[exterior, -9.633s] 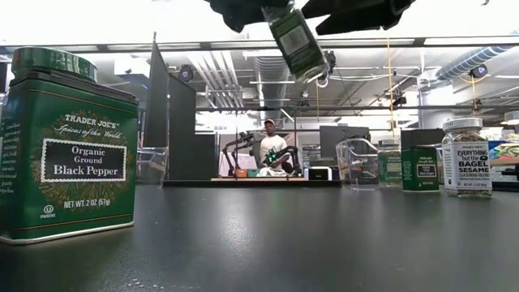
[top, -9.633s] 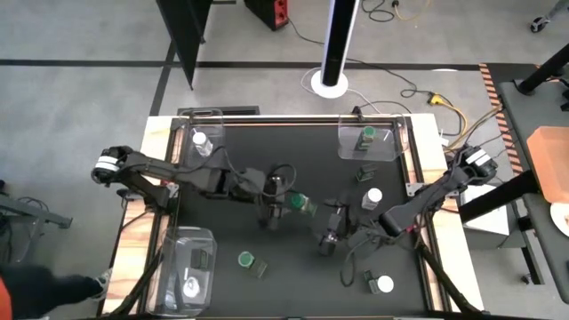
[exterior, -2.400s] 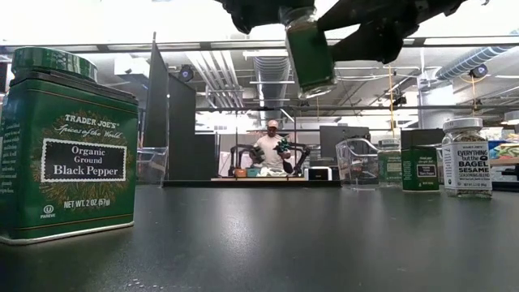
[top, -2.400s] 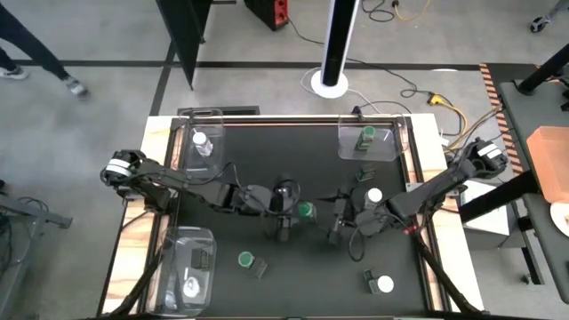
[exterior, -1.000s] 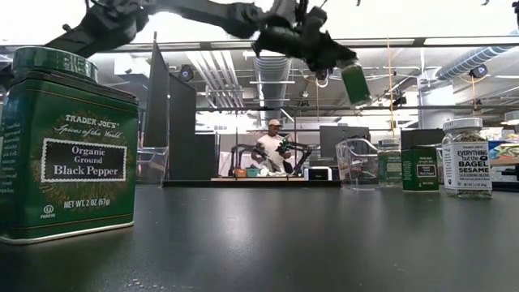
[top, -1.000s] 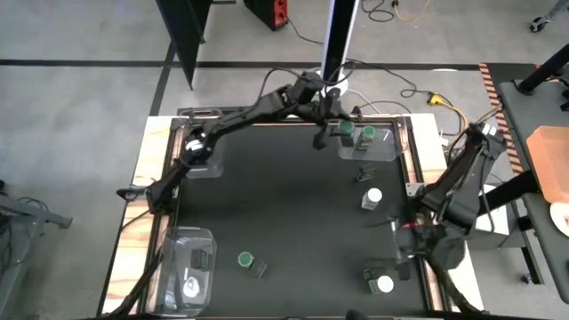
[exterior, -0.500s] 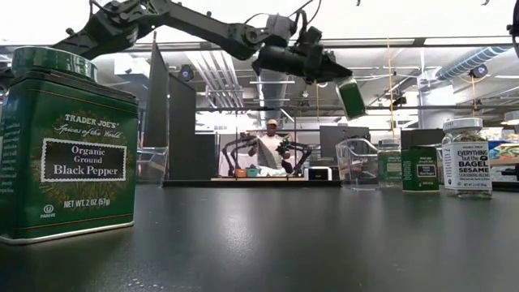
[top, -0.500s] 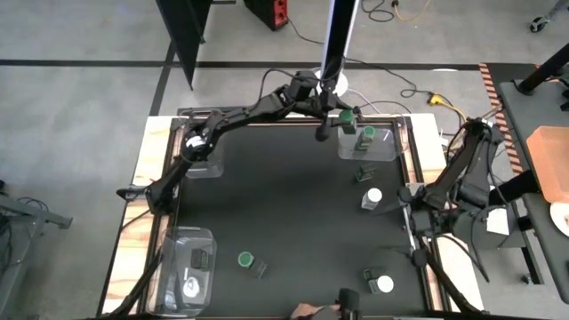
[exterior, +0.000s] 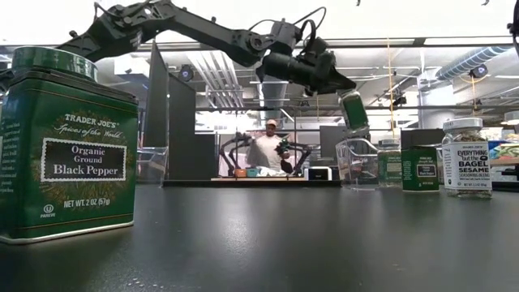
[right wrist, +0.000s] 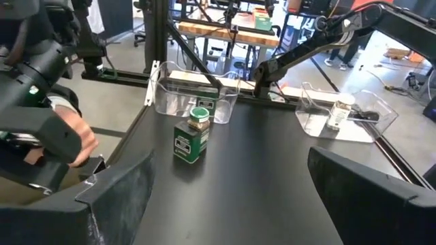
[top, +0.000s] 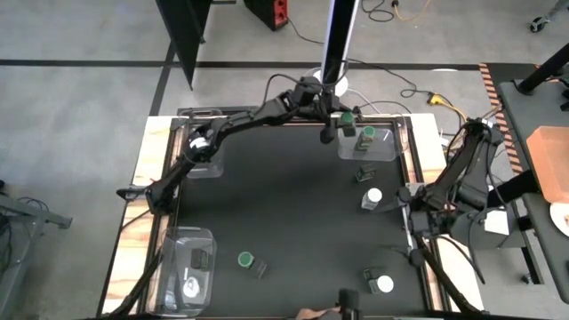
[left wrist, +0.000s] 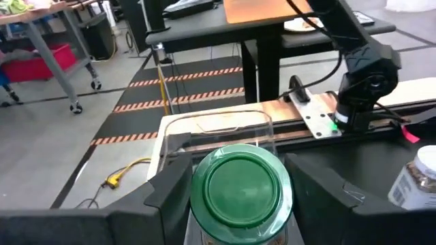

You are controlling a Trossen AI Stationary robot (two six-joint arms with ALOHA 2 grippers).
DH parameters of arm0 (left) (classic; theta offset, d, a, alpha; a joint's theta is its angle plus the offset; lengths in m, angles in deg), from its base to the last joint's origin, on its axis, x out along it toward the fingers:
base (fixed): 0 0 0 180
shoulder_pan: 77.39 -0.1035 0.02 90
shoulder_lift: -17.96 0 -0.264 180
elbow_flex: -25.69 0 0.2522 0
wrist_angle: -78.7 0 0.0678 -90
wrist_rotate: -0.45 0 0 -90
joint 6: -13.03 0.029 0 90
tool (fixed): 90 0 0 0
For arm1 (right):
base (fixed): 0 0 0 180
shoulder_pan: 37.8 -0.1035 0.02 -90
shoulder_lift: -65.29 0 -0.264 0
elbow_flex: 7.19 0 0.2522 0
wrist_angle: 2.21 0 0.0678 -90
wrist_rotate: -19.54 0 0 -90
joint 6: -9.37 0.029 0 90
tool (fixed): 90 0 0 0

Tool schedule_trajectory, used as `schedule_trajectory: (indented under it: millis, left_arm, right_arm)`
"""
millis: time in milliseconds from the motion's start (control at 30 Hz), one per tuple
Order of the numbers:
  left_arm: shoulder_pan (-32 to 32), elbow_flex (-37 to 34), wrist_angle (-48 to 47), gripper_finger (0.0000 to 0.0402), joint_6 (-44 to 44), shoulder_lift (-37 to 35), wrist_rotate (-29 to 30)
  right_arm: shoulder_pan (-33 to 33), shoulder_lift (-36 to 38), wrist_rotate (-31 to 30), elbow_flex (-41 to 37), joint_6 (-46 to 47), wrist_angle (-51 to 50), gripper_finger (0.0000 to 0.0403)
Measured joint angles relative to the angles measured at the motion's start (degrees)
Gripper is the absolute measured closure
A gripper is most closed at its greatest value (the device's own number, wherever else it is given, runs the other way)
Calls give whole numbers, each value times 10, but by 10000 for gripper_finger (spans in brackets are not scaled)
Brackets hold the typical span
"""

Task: Sort spices by type
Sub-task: Put the top green seasoning bottle into the top right transparent bin

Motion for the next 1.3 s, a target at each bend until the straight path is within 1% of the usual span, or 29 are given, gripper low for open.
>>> schedule_trajectory:
  millis: [100, 300, 433, 800, 1300]
  left_arm:
    - [6, 0, 6, 216, 4, 1, 2]
    - [7, 0, 31, 216, 6, 15, 32]
    - [7, 1, 24, 216, 1, 32, 41]
    - [7, 0, 23, 216, 9, 43, 40]
    - [10, 0, 12, 216, -7, 48, 41]
  right_arm:
    - [0, -2, 0, 0, -2, 0, 31]
    - [0, -2, 0, -1, -3, 0, 31]
    - [0, -3, 0, -1, -3, 0, 31]
    - [0, -3, 0, -3, 0, -1, 31]
    - [0, -3, 0, -3, 0, -1, 31]
